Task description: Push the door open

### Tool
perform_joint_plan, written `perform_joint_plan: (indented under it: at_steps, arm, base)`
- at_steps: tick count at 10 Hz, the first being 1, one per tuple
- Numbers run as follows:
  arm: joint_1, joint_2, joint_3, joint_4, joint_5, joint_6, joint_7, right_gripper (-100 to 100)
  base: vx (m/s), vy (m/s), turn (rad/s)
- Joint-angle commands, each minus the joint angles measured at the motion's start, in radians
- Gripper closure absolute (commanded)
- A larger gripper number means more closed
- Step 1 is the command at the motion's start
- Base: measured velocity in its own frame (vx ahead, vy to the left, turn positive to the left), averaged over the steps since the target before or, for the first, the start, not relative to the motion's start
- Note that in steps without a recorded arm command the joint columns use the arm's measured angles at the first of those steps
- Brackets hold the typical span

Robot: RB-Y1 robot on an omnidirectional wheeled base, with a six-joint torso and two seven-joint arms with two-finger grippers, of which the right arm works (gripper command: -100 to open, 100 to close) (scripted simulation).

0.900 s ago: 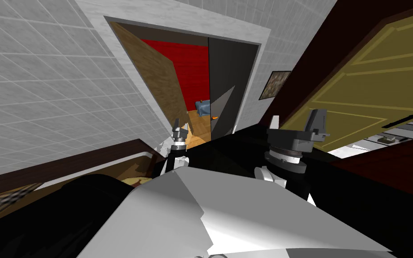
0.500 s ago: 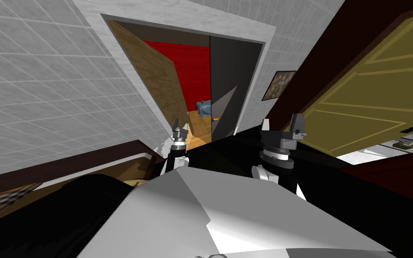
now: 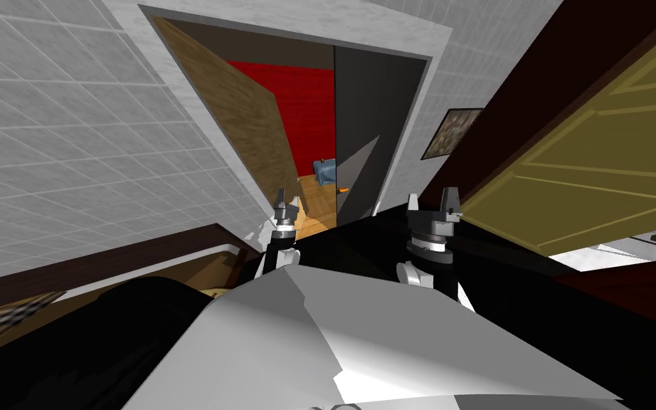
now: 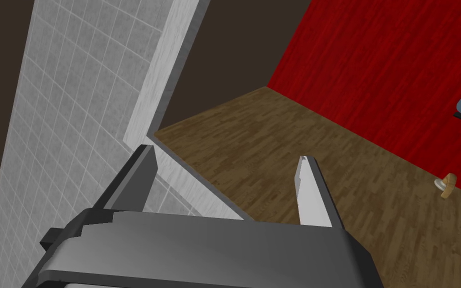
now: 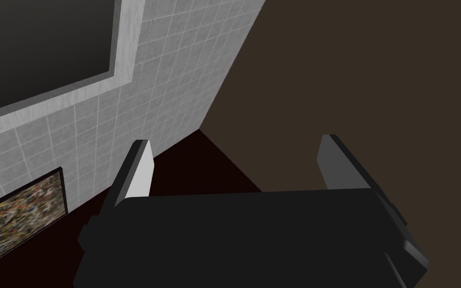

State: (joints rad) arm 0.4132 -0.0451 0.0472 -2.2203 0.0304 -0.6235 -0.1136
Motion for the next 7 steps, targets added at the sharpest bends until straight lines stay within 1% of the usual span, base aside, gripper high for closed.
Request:
perform_joint_plan:
  at_steps: [1, 4, 7]
  arm:
    - [-0.010, -0.004, 0.002, 0.032, 0.001, -0.002, 0.003, -100]
    - [-0.031, -0.012, 0.005, 0.097, 0.003, -0.008, 0.007, -100]
    - [-0.055, -0.018, 0.009, 0.173, 0.006, -0.014, 0.013, -100]
  base:
    - [0.086, -0.016, 0.043]
    - [0.099, -0.012, 0.043]
    - [0.090, -0.020, 0.055]
